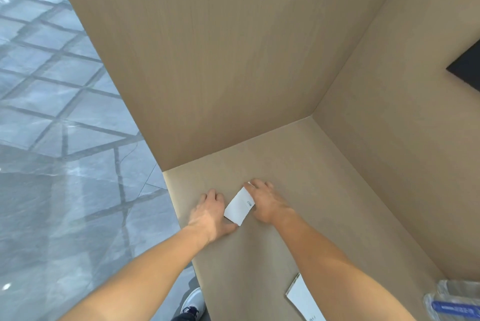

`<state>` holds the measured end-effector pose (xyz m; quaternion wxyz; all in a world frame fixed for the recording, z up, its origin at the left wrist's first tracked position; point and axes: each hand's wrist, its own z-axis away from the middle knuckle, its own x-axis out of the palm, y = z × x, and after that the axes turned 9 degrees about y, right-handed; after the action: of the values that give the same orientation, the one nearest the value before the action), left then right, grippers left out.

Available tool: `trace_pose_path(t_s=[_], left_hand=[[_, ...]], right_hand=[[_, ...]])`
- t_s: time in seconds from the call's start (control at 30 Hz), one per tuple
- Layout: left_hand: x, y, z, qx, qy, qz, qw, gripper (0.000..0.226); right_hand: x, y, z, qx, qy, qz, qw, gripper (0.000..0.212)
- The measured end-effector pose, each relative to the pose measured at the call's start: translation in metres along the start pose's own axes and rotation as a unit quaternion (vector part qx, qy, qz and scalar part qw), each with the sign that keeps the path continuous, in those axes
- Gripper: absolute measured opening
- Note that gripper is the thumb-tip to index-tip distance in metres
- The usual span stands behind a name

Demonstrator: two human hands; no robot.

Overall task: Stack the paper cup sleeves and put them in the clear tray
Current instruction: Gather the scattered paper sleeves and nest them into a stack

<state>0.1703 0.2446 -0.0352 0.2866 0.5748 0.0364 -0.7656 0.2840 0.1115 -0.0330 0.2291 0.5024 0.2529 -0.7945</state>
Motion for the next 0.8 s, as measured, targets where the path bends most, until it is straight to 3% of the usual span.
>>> trace_pose_path(t_s=[0.27,0.53,0.8], left_hand=[[0.006,0.005,0.003,0.004,-0.002,0.0,1.0,0.058],[0.01,-0.003,0.006,0.032,0.002,-0.005,0.999,0.047],[0.01,-0.006,0.006,0.048,-0.006,-0.023,0.999,0.046]], right_hand=[[0.006,0.0,-0.009,0.0,0.001,-0.017,1.0,0.062],[0.01,0.0,-0.01,0.032,0.003,-0.05,0.998,0.038],[0.014,-0.005,0.016,0.087,-0.039,-0.061,0.994,0.056]])
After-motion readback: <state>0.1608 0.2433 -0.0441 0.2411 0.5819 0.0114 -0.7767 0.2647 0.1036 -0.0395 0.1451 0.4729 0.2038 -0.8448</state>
